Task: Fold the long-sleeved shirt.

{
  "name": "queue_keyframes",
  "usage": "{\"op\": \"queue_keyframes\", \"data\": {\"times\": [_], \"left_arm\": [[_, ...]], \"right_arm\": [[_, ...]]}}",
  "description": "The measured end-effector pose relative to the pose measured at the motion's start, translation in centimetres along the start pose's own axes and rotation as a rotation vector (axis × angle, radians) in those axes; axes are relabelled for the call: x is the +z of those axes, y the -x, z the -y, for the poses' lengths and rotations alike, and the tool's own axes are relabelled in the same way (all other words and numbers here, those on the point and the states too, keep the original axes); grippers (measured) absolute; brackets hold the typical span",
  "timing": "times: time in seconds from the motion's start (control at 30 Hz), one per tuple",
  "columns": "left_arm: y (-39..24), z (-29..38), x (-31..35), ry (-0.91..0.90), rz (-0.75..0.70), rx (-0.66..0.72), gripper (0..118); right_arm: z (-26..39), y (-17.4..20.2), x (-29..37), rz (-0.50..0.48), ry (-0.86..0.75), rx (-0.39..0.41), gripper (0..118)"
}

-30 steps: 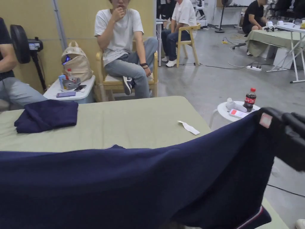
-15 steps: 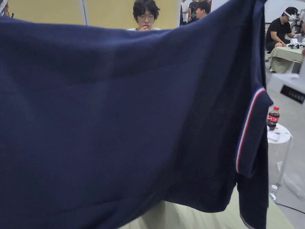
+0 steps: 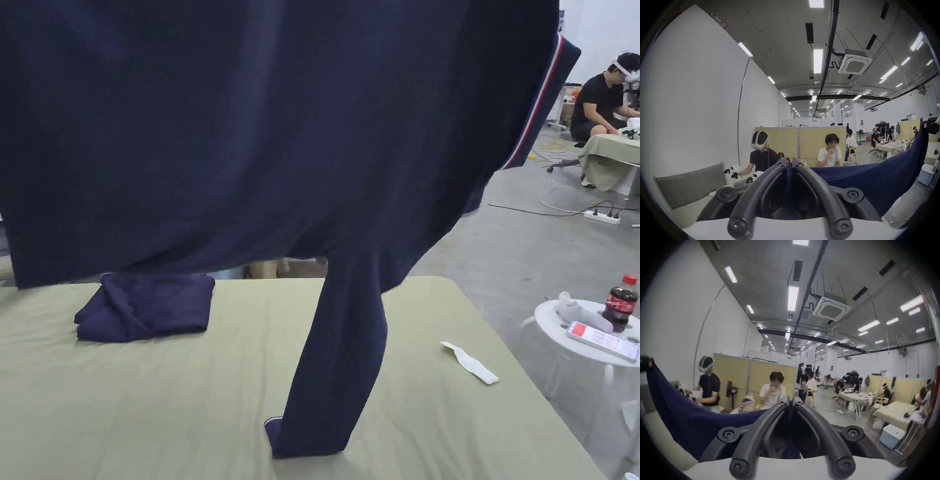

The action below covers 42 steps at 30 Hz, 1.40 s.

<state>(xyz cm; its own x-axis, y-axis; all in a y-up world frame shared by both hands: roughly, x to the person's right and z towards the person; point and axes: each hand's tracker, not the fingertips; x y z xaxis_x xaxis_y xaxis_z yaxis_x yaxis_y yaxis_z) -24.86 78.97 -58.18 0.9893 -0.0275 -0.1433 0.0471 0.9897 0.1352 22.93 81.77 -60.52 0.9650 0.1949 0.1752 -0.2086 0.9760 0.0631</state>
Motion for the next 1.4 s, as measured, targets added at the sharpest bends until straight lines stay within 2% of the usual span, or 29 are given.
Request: {"op": "queue_keyframes", "data": {"times": [0.13, 0.3, 0.33, 0.4, 0.47, 0.53, 0.67, 0.7, 0.77, 0.83, 0.97, 1.13, 1.27, 1.4], "left_arm": [[-1.0, 5.3, -2.7, 0.040, 0.030, -0.048, 2], [-1.7, 19.5, -4.3, 0.261, 0.112, -0.028, 2], [-1.5, 22.9, -4.8, 0.304, 0.125, -0.030, 2], [-1.2, 30.0, -3.7, 0.388, 0.165, 0.000, 2], [-2.0, 36.5, -0.5, 0.483, 0.151, 0.034, 2], [-2.0, 43.6, 2.4, 0.569, 0.159, 0.008, 2], [-0.9, 53.1, 7.9, 0.622, 0.173, 0.009, 2], [-0.4, 54.4, 10.0, 0.650, 0.190, -0.002, 2], [1.0, 56.7, 14.3, 0.683, 0.189, -0.002, 2], [1.9, 57.8, 18.3, 0.690, 0.181, 0.036, 2], [1.5, 55.5, 26.7, 0.716, 0.173, 0.048, 2], [5.3, 54.8, 33.0, 0.738, 0.135, 0.073, 2], [7.0, 52.9, 38.0, 0.766, 0.135, 0.044, 2], [9.0, 52.4, 42.4, 0.836, 0.112, 0.087, 2]], "right_arm": [[7.1, 1.5, -3.1, -0.052, 0.065, -0.024, 2], [21.5, 3.5, -4.6, -0.080, 0.128, -0.093, 2], [24.8, 3.9, -4.4, -0.097, 0.152, -0.134, 2], [31.8, 5.2, -1.3, -0.148, 0.234, -0.172, 2], [38.4, 6.2, 0.5, -0.181, 0.354, -0.159, 2], [45.5, 5.9, 2.9, -0.204, 0.442, -0.176, 2], [54.8, 5.1, 10.3, -0.187, 0.510, -0.343, 2], [56.3, 4.7, 12.5, -0.193, 0.521, -0.358, 2], [58.7, 4.2, 17.4, -0.188, 0.514, -0.352, 2], [60.0, 3.7, 21.5, -0.184, 0.518, -0.383, 2], [59.0, 3.9, 29.3, -0.186, 0.523, -0.429, 2], [56.4, 2.7, 36.8, -0.176, 0.508, -0.354, 2], [55.9, 1.8, 42.5, -0.187, 0.601, -0.283, 2], [55.4, 1.6, 48.9, -0.195, 0.691, -0.265, 2]]}}
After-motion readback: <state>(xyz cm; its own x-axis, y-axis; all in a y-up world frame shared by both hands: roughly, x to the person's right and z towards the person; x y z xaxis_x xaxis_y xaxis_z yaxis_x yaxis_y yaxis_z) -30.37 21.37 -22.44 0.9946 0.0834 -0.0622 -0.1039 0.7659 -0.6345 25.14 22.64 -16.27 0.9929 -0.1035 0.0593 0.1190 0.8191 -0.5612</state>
